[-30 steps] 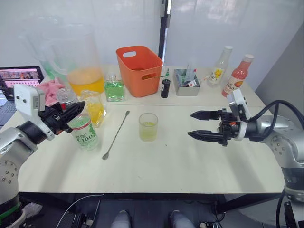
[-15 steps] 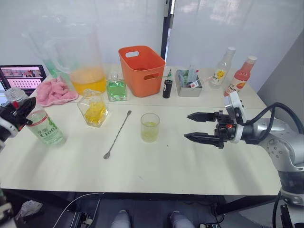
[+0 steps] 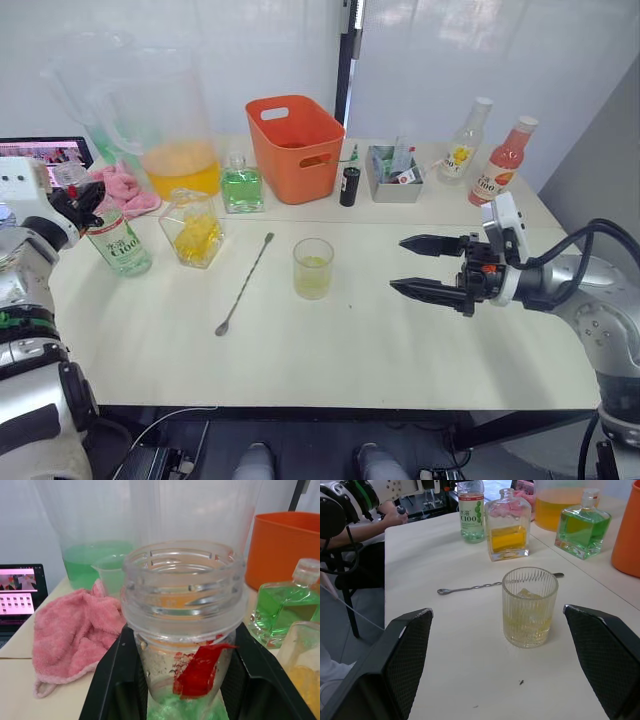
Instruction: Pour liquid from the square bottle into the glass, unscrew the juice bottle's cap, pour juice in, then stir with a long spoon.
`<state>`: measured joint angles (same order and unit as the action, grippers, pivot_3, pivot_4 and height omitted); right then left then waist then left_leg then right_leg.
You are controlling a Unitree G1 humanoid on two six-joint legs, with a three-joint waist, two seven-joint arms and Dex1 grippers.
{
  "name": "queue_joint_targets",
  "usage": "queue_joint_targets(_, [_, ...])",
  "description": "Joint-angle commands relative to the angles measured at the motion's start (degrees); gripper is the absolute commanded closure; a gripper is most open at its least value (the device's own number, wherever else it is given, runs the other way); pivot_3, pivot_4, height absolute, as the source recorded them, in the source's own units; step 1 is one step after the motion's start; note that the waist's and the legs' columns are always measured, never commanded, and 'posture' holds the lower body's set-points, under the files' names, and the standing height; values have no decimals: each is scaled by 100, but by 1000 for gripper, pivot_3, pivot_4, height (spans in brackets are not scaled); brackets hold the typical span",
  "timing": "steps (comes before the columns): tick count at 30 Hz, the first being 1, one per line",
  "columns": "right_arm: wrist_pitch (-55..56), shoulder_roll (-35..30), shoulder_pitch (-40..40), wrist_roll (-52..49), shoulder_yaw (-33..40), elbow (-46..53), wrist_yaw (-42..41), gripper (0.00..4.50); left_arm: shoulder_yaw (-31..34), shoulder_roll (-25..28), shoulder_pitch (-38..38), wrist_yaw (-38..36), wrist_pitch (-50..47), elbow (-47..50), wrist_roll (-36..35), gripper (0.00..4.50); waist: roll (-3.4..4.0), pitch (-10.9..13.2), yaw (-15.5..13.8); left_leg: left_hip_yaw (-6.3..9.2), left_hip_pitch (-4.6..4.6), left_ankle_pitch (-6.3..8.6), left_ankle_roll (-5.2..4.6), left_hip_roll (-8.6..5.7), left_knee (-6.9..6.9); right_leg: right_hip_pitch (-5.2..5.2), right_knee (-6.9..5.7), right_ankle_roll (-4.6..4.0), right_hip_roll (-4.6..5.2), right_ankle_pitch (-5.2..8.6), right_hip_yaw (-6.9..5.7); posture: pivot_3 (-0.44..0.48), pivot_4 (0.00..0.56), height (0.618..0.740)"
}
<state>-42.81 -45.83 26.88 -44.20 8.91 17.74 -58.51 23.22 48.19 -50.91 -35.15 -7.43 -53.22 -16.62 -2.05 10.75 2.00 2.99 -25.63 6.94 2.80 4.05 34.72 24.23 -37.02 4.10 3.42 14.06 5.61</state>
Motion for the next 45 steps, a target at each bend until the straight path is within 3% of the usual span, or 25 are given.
queue_joint_targets(1, [-13, -89, 1, -170, 240, 235, 60, 82, -78, 151, -328, -66, 343, -271, 126, 3220, 0, 0, 6, 0, 1, 0, 0, 0, 1, -2, 0, 0, 0, 0, 0, 0, 150, 738])
queue_joint_targets(7, [-90, -148, -77, -219, 341, 344, 178, 82, -169, 127, -527, -12, 504, -743, 239, 3220, 0, 0, 4, -1, 6, -1, 1, 0, 4, -7, -2, 5, 1, 2, 1, 0, 150, 738])
queue_joint_targets(13, [-67, -174, -90, -244, 311, 352, 225, 82, -61, 135, -392, -167, 580, -604, 113, 3220, 0, 0, 8, -1, 6, -1, 2, 0, 4, -6, -4, 4, 1, 1, 1, 0, 150, 738])
queue_joint_targets(15, [-49, -158, -64, -230, 276, 333, 239, 0, -17, 122, -323, -226, 534, -487, 49, 2196, 0, 0, 7, -1, 6, -1, 2, 0, 4, -6, -4, 4, 1, 1, 1, 0, 150, 738])
queue_joint_targets(21, [-74, -118, 4, -225, 155, 284, 229, 0, 28, 67, 12, -313, 359, 38, -80, 178, 0, 0, 13, -1, 5, -1, 2, 0, 4, -6, -4, 2, 1, 1, 2, 0, 150, 738])
queue_joint_targets(22, [-72, -116, 41, -218, 128, 253, 213, 0, 63, 73, 67, -302, 321, 127, -111, 83, 0, 0, 13, -1, 5, -1, 2, 0, 4, -5, -4, 2, 1, 0, 1, 0, 150, 738])
queue_joint_targets(37, [37, -42, 434, -77, -140, -148, -30, 0, 737, 135, 327, -182, 0, 1991, -940, 83, 0, 0, 19, 1, 4, -1, 2, 0, 3, -7, -3, 0, 1, -1, 2, 0, 150, 738])
queue_joint_targets(42, [59, -31, 482, -89, -112, -205, -86, 0, 722, 208, 25, -14, -562, 2850, -1232, 83, -1, 1, 11, 1, 3, -2, 2, 0, 8, -8, -3, 4, 1, 1, 1, 0, 150, 738])
queue_joint_targets(45, [155, -10, 526, -40, -90, -298, -114, 0, 495, 253, -140, -2, -1362, 3810, -1566, 83, -1, 1, 32, 2, 4, -2, 2, 0, 4, -8, -3, 4, 1, 1, 2, 0, 150, 738])
